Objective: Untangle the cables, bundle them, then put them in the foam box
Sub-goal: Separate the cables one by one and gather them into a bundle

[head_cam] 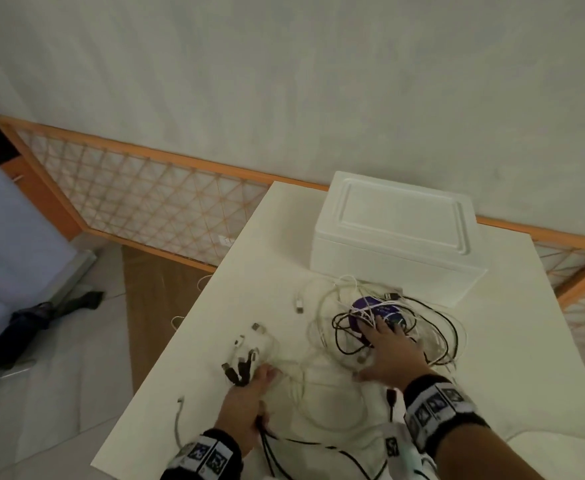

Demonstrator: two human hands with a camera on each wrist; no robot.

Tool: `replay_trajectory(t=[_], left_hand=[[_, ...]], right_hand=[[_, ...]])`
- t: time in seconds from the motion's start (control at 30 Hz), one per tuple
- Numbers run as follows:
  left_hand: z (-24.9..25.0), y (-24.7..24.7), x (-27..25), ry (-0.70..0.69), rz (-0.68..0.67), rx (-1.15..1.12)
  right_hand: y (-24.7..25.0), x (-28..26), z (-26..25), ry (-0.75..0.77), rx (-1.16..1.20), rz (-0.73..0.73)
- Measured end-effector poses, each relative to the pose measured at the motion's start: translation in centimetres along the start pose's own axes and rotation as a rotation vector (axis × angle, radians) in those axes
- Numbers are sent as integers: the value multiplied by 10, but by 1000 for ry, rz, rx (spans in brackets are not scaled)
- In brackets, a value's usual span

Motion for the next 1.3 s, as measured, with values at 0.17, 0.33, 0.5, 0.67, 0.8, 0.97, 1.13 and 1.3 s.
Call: replay_trajectory(t=[0.17, 0.33, 0.5, 0.67, 0.8, 0.97, 1.13, 1.3], left_hand=[[-3, -23, 0, 23, -71, 80], [-3, -35, -2, 45, -126, 145], [12, -41, -19, -42, -214, 45], [35, -11, -37, -193, -189, -267], [16, 2, -40, -84, -151, -301], [4, 19, -31, -33, -61, -312], [-6, 32, -19, 30, 39, -265], [-7, 16, -8, 73, 15, -111]], right_hand=[[4, -5, -61, 320, -19, 219], [-8, 17, -25, 150, -85, -34], [36, 5, -67, 69, -201, 38], [28, -10, -143, 440, -164, 318], [-29, -25, -188, 977, -266, 34], [-39, -2, -160, 803, -269, 26], [-23, 11, -108, 581, -15, 75], [-15, 13, -85, 383, 110, 197]])
Point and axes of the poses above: each hand's wrist, its own x-axis towards the middle knuckle, its own y-axis out of the back of the hand, z = x × y, the point moved 6 cm from there along x, towards the middle knuckle, and after that the axes turned 8 degrees about y, right-handed, at the moved point
